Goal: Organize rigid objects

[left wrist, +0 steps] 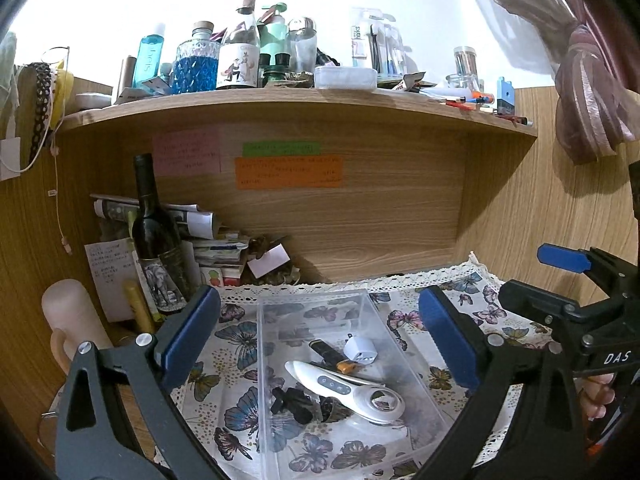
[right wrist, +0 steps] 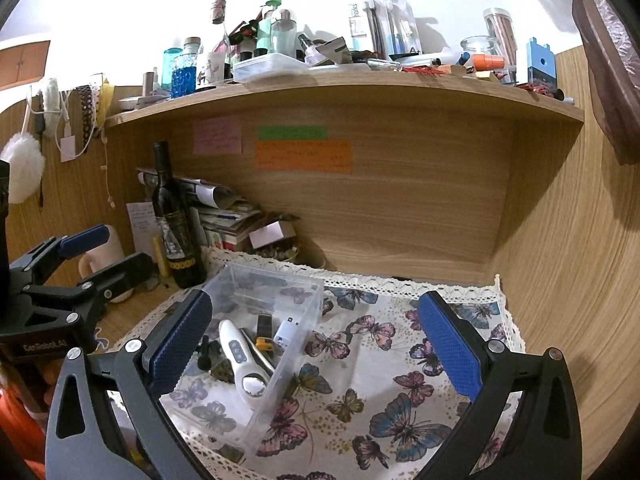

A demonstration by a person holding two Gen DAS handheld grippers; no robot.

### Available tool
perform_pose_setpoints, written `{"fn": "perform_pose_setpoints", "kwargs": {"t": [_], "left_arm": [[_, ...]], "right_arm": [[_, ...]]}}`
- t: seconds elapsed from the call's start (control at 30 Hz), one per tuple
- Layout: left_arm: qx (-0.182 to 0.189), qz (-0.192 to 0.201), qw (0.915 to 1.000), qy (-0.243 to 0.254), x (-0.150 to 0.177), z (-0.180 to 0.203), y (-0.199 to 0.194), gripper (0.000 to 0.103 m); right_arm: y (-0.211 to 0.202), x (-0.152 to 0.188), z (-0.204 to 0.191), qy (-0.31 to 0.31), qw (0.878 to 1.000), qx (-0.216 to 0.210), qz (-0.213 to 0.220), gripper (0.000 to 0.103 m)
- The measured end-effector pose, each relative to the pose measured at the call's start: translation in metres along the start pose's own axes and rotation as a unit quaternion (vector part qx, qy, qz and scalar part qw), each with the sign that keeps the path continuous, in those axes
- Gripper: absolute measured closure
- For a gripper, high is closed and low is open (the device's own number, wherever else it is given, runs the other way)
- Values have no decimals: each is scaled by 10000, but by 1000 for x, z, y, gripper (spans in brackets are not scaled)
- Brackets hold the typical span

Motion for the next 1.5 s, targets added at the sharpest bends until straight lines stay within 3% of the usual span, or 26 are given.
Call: {"fn": "perform_pose_setpoints", "kwargs": {"t": [1.5], "left_arm": [[36,24,10000,59,0,4,-2,0]], "right_arm": [[-1,-2,-3,-30,9999,93,51,0]]}}
Point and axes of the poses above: each gripper's, at about its wrist camera, not at the fingertips, and y roughly the way its jaws point, z to its right, x to its underside, the point moved 4 cm from there along y, roughly the way its jaws point, and after that the axes turned 4 degrees about -y, right-handed, at the moved point
